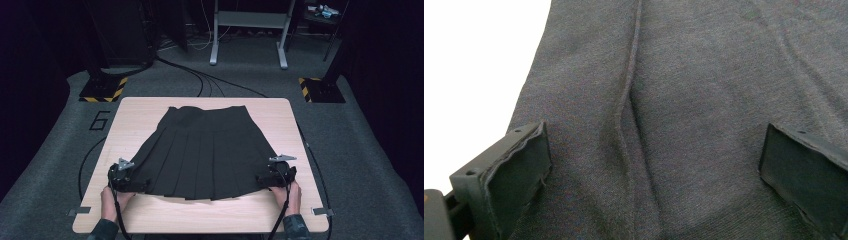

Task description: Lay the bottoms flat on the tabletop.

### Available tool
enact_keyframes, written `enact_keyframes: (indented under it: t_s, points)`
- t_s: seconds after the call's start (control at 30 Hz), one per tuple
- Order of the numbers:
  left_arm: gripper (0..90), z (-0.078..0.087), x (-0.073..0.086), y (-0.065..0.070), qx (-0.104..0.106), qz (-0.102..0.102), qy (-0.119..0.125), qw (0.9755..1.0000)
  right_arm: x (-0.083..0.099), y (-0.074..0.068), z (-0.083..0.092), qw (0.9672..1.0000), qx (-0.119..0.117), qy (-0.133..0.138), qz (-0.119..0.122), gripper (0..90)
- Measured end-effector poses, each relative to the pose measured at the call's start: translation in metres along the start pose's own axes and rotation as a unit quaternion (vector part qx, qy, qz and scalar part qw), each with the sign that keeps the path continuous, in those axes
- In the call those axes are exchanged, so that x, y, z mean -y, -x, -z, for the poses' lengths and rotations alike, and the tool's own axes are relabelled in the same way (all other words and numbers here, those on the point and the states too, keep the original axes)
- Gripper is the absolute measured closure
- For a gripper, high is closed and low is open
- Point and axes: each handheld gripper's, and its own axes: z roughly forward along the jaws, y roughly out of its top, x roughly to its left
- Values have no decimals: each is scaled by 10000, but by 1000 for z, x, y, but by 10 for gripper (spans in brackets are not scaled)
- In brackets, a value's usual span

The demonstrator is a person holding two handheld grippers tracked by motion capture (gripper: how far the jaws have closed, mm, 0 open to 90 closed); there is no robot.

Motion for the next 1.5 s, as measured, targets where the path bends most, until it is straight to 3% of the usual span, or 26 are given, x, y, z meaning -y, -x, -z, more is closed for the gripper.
enact_keyframes:
  t_s: [0.33, 0.5, 0.57, 0.7, 0.77, 1.0, 1.17, 1.27, 1.33, 1.5]
  points:
    - [1, -9, -10, -1, 22, -14, -29, 10000, -8, 8, -5, 9999, 34, -62, -73, 0]
    - [4, -9, -11, -1, -24, 74, -23, 10000, -10, 8, -6, 9999, 40, -83, -86, 0]
    - [1, -7, -12, -1, -12, 131, -91, 9999, -11, 9, -6, 9999, 5, -142, -31, 0]
    - [0, 5, -11, -5, -16, 269, 99, 9996, -10, 10, 0, 9999, -17, -117, -35, 0]
    - [0, 15, -9, -7, -53, 266, 158, 9995, -8, 11, 10, 9999, -57, 44, -83, 7]
    - [0, 42, 15, -23, -289, 314, 157, 9990, 20, 24, 42, 9992, 16, 339, -232, 23]
    - [0, 41, 41, -34, -339, 386, -45, 9987, 52, 39, 46, 9991, 70, 203, -359, 13]
    - [0, 43, 50, -36, -379, 412, 121, 9984, 64, 43, 49, 9991, 273, 276, -197, 6]
    - [0, 43, 55, -38, -370, 387, 297, 9981, 69, 45, 49, 9987, 229, 434, -133, 0]
    - [0, 43, 55, -46, -291, 304, 284, 9987, 70, 49, 48, 9985, 178, 511, -45, 0]
